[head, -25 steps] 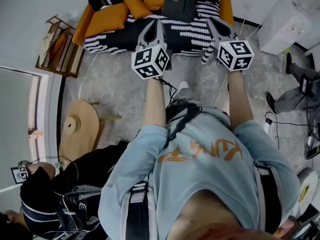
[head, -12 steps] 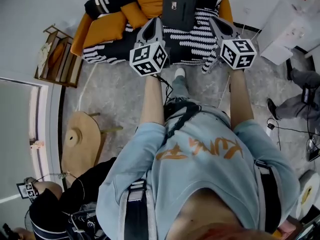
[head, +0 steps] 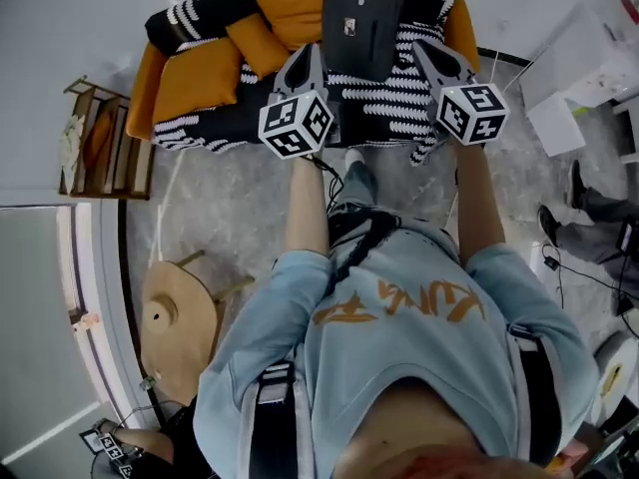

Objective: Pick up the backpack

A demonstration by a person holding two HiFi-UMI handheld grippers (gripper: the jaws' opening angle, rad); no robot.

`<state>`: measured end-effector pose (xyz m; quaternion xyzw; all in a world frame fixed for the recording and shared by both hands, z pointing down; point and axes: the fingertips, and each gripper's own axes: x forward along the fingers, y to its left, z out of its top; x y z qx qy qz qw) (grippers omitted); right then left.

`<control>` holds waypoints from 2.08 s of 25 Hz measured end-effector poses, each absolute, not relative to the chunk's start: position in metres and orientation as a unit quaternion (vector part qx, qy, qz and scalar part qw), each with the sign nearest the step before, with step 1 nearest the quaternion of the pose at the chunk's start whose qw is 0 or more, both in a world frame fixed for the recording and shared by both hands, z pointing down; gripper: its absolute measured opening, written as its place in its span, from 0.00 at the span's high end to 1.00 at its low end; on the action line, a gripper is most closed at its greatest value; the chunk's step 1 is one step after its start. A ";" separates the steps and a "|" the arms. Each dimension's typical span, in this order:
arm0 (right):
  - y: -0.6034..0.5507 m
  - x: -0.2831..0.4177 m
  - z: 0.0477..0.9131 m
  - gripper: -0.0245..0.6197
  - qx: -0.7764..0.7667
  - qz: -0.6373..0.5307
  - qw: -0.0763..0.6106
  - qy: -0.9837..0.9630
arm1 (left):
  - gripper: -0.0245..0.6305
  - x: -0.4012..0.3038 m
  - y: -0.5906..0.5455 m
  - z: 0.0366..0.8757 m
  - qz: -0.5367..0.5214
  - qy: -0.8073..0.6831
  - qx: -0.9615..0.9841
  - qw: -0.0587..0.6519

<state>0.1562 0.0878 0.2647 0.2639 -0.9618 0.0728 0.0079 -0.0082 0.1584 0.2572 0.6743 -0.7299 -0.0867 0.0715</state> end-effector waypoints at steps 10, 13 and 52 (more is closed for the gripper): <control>-0.030 0.074 0.351 0.92 0.287 0.170 0.067 -0.940 | 0.93 -0.081 0.033 0.363 -0.040 -0.702 0.682 0.202; -0.068 0.050 0.364 0.92 0.298 0.186 0.078 -0.933 | 0.93 -0.108 0.001 0.381 -0.035 -0.697 0.679 0.225; -0.222 0.022 0.540 0.84 0.374 0.350 0.166 -0.843 | 0.93 -0.167 -0.208 0.541 0.115 -0.598 0.713 0.348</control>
